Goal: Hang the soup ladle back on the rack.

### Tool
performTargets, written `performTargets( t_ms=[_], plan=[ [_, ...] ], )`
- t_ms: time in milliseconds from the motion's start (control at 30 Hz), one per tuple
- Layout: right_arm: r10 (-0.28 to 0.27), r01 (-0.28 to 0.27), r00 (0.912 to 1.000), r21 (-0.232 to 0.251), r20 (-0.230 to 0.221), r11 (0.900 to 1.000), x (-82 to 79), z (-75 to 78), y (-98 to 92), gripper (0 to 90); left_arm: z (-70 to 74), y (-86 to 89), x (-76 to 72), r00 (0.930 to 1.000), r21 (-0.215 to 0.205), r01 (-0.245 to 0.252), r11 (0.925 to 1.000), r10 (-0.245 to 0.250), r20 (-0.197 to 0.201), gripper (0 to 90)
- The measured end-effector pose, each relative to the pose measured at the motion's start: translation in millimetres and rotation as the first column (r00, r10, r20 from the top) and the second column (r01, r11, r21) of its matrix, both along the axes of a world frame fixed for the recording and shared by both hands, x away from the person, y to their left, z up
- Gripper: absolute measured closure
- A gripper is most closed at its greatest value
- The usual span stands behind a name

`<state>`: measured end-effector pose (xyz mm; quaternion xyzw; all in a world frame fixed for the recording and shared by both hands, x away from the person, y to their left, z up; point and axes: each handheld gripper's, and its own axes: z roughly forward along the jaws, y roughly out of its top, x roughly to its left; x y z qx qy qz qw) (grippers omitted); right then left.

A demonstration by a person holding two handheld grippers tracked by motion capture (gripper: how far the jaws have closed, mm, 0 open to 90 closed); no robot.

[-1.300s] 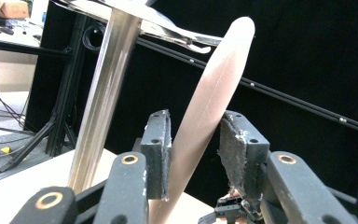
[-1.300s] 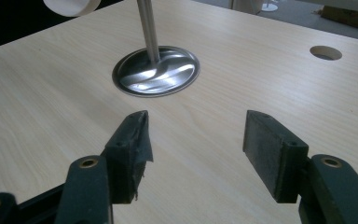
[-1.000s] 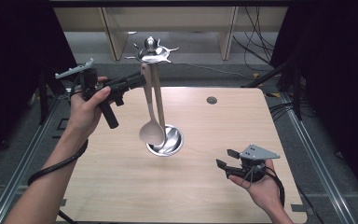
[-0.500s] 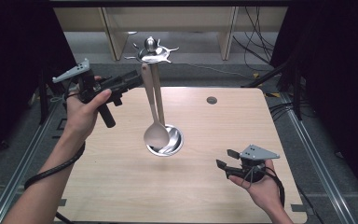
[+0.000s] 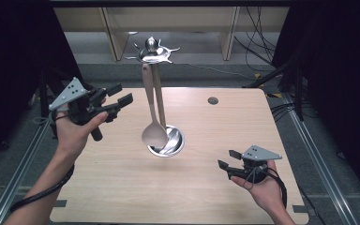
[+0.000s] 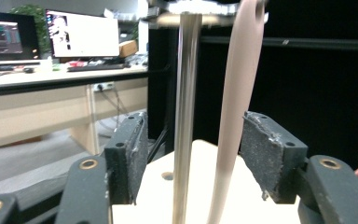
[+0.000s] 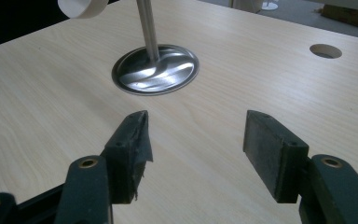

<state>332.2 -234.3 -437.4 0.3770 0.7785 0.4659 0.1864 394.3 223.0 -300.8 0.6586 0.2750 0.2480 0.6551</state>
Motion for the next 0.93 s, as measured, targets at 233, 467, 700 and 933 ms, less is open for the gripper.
performTargets(
  t_ms=[233,467,700,933],
  plan=[
    [-0.008,0.008,0.9999,0.008,-0.009,1.0,0.7,-1.5,-1.2,40.7,-52.6,15.2,-20.7,0.9965,0.049,-0.036,0.9982,0.039,-0.074,34.6],
    [-0.001,0.001,1.0,-0.011,-0.001,1.0,3.4,-3.7,-3.8,40.3,-112.6,27.7,-32.8,0.9782,0.125,-0.063,0.9901,0.086,-0.189,32.2],
    [-0.019,0.019,0.9993,0.006,-0.031,1.0,3.2,-8.1,-4.4,39.7,-160.1,35.8,-42.0,0.948,0.184,-0.083,0.9794,0.135,-0.288,32.7],
    [-0.02,0.021,0.9991,0.019,-0.037,1.0,7.1,-14.9,-7.5,38.7,-167.2,31.8,-38.2,0.9428,0.217,-0.054,0.9747,0.121,-0.311,32.7]
  ],
)
